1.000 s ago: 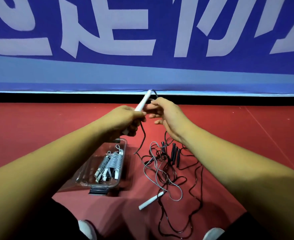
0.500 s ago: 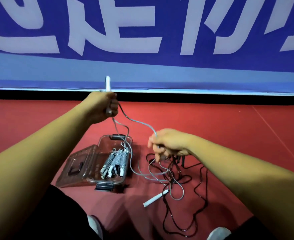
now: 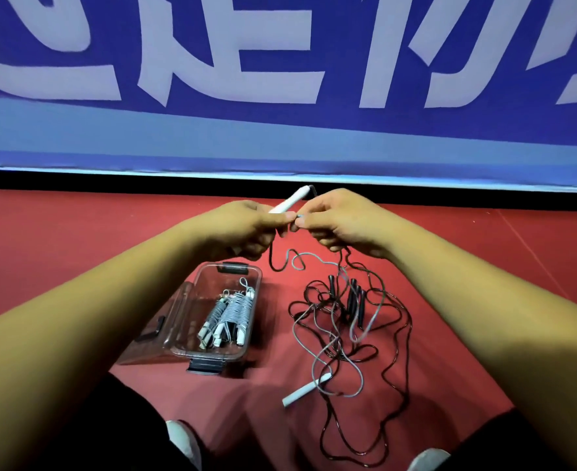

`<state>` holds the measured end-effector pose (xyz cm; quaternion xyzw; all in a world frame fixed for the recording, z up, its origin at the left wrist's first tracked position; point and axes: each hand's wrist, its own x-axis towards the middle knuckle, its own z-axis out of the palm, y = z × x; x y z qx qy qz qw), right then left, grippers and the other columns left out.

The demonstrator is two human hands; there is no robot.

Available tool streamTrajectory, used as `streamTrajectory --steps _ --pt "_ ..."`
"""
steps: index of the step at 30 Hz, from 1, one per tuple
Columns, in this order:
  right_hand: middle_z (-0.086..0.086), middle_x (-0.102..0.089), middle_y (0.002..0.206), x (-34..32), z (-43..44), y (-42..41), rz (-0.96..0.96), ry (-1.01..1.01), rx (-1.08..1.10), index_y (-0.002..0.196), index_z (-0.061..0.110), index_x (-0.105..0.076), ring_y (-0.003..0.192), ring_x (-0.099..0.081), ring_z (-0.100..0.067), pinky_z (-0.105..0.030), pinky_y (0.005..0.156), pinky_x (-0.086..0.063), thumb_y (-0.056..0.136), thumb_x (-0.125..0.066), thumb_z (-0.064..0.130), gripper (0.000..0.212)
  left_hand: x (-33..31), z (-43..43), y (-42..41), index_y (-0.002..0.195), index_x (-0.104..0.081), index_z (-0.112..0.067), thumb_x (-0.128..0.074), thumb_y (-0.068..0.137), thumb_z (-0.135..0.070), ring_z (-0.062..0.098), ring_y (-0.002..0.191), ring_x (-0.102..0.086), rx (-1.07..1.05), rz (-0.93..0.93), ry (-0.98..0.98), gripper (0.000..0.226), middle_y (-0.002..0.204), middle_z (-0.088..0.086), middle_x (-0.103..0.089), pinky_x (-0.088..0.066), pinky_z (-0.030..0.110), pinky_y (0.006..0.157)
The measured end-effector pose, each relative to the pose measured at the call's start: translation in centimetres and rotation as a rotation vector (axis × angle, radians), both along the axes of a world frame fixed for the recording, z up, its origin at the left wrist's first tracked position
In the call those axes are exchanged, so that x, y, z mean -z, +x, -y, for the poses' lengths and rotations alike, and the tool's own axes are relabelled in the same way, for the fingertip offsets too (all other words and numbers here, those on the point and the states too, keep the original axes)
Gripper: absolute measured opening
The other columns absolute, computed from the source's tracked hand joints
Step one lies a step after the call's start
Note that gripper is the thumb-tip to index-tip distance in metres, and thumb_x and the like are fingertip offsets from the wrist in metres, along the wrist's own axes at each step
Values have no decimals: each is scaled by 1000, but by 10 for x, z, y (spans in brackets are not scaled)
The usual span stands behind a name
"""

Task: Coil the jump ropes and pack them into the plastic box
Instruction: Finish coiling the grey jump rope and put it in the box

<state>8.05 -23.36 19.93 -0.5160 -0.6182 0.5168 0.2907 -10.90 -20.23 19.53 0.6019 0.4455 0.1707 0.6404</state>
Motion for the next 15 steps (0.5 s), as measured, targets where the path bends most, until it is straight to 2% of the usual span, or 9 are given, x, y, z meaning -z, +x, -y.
streamTrajectory --steps 1,3,6,9,12,15 --pt "-2 -40 51 1 -1 3 50 49 35 86 -1 -64 43 -32 -14 -22 44 -28 90 -62 9 11 1 -2 0 72 -51 -13 -57 98 -28 6 36 -17 -45 31 8 31 48 -5 -25 -17 16 36" --pt "-3 -54 54 8 -4 10 277 205 117 79 2 -65 46 -48 -16 -27 51 -42 88 -67 13 13 2 -7 0 68 -45 -16 -58 98 -24 7 37 -17 -126 89 19 33 48 -5 -26 -16 17 38" --pt "-2 -66 70 18 -7 21 521 344 189 77 12 -68 68 -60 -19 -31 69 -47 87 -68 18 12 6 -10 0 74 -51 -13 -58 98 -23 9 39 -18 -169 78 28 27 50 -3 -24 -16 17 42" --pt "-1 -64 86 29 -7 27 633 399 228 89 12 -68 85 -58 -19 -27 75 -42 86 -67 19 7 13 -12 2 88 -53 -12 -58 98 -16 10 40 -21 -213 -3 56 12 52 -2 -28 -17 17 43" --pt "-3 -53 97 44 -7 21 667 368 277 102 14 -62 91 -50 -19 -22 77 -31 86 -65 20 17 29 -16 5 86 -44 -13 -54 99 -12 9 39 -24 -231 -81 73 17 56 2 -30 -20 16 43" --pt "-7 -64 87 81 -6 4 663 219 190 89 7 -65 84 -56 -21 -26 71 -39 86 -58 12 9 58 -16 9 92 -46 -9 -55 99 -11 11 33 -34 -162 -204 84 11 53 3 -38 -29 18 44"
